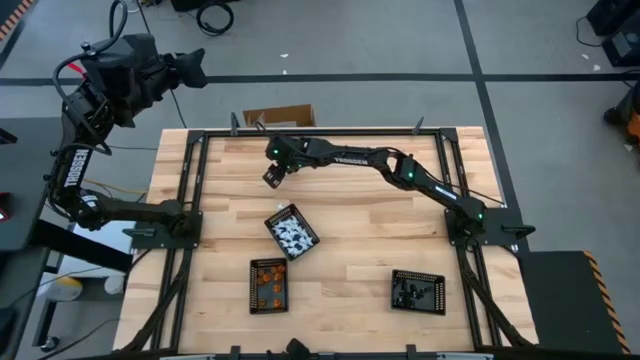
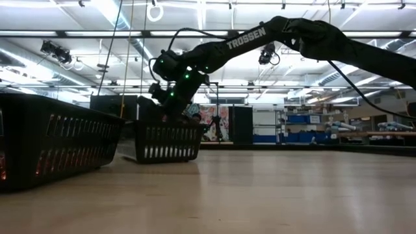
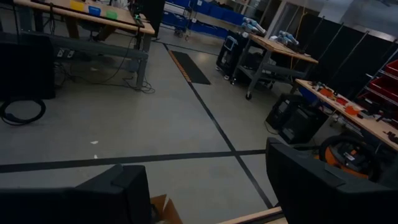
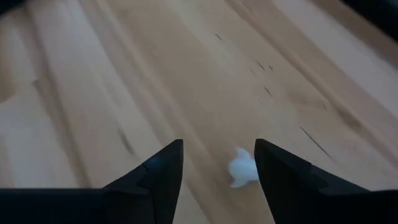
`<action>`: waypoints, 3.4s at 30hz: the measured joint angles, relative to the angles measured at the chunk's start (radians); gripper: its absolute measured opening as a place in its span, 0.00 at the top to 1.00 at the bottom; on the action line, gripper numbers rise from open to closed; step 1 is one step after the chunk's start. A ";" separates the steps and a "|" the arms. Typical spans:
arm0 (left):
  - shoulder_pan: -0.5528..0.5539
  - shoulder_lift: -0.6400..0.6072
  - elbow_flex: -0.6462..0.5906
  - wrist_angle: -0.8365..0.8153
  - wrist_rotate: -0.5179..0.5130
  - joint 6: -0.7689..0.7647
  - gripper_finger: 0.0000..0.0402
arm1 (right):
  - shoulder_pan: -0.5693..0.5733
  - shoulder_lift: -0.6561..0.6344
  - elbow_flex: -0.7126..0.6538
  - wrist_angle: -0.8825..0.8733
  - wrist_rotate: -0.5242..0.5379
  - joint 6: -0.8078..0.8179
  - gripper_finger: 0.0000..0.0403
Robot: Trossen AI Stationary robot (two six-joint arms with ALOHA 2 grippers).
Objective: Sort Halloween decoration
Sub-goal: Put the white ghost toy into the middle black basket
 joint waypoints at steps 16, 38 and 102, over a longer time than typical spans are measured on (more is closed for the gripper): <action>0.000 0.014 0.000 0.000 0.051 -0.001 0.33 | -0.034 0.004 0.000 -0.031 -0.108 0.040 0.60; 0.001 0.011 0.000 -0.008 0.050 0.018 0.33 | -0.076 -0.139 0.002 -0.029 -0.312 -0.021 0.60; -0.061 0.031 -0.129 -0.054 0.458 0.436 0.33 | 0.137 -0.172 -0.001 -0.160 -0.098 0.295 0.62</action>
